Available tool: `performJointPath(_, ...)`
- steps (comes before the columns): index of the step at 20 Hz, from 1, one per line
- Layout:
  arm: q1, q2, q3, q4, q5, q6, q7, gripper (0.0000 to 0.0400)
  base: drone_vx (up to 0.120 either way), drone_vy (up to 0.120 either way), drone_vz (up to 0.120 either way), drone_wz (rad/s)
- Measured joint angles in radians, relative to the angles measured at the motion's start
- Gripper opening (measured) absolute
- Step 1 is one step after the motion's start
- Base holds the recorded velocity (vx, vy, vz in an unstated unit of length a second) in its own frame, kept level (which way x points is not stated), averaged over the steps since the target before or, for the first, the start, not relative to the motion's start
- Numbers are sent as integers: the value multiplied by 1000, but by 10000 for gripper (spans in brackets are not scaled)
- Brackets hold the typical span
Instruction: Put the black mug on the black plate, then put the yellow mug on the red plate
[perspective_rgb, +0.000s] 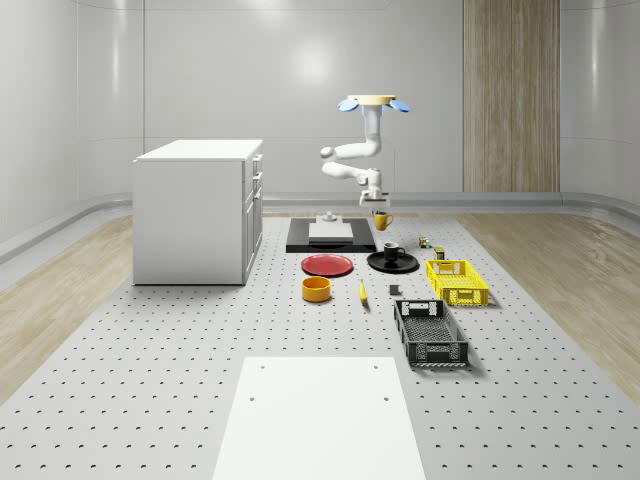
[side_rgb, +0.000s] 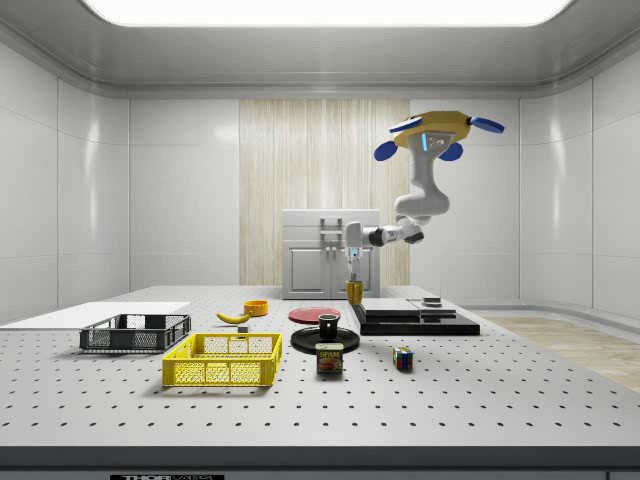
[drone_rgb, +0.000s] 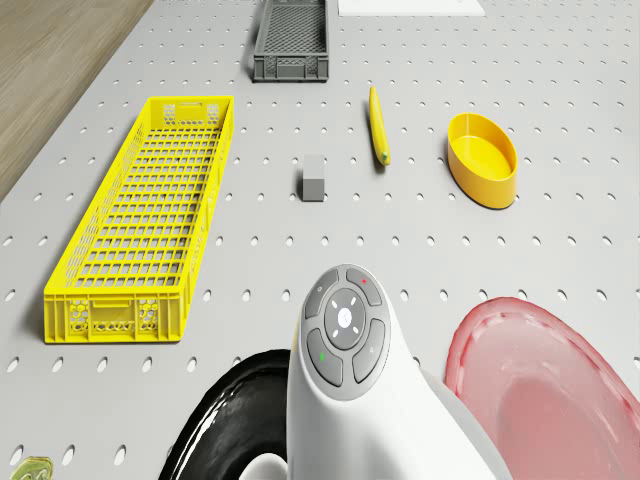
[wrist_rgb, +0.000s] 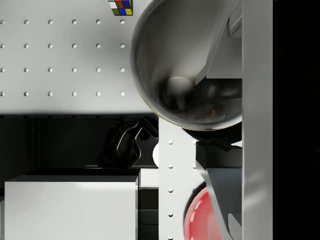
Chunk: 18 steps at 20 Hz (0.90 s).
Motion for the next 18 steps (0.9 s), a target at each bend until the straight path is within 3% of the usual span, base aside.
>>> performJointPath(18,-2,-4,1,0,2,4,2,110,120,-120,0,0)
